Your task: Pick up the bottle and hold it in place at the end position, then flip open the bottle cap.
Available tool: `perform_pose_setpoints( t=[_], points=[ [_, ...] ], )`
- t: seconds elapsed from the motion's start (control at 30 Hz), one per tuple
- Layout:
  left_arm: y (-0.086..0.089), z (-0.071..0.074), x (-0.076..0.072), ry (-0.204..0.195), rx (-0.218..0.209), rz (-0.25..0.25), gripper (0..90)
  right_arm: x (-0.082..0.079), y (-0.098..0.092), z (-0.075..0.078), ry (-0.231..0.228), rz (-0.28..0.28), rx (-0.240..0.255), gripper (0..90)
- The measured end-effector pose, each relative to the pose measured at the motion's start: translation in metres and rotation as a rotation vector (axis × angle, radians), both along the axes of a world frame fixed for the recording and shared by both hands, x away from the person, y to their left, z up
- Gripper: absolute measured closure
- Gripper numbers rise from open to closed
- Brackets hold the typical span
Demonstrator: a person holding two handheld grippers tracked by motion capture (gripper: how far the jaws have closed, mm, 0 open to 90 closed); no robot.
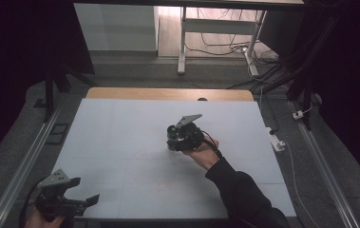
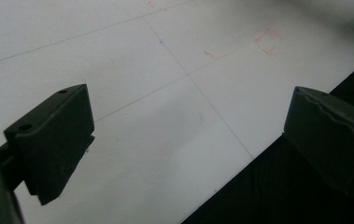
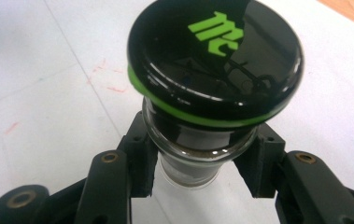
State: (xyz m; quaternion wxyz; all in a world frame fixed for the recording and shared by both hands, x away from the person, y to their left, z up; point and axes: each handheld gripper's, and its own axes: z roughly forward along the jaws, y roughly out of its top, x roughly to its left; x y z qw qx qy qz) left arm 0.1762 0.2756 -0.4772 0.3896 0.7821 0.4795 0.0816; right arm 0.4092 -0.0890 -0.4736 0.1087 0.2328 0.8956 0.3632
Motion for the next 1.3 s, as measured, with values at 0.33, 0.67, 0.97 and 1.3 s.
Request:
perform_pose_setpoints(
  t=[0.33, 0.67, 0.97, 1.3],
  points=[
    [0.0, 0.0, 0.0, 0.001, -0.001, -0.003, 3.1, 0.004, 0.006, -0.014, -0.002, 0.003, -0.003, 52.8],
    [-0.001, 0.0, 0.0, 0.003, 0.003, -0.004, 3.1, 0.006, 0.005, -0.022, -0.009, 0.004, -0.014, 52.7],
    [-0.002, 0.0, 0.0, 0.003, 0.012, -0.005, 3.2, 0.005, 0.004, -0.023, -0.015, 0.009, -0.011, 52.7],
    [-0.002, 0.001, 0.001, -0.013, 0.011, -0.007, 2.2, 0.006, 0.003, -0.024, -0.012, 0.007, 0.008, 52.6]
  ],
)
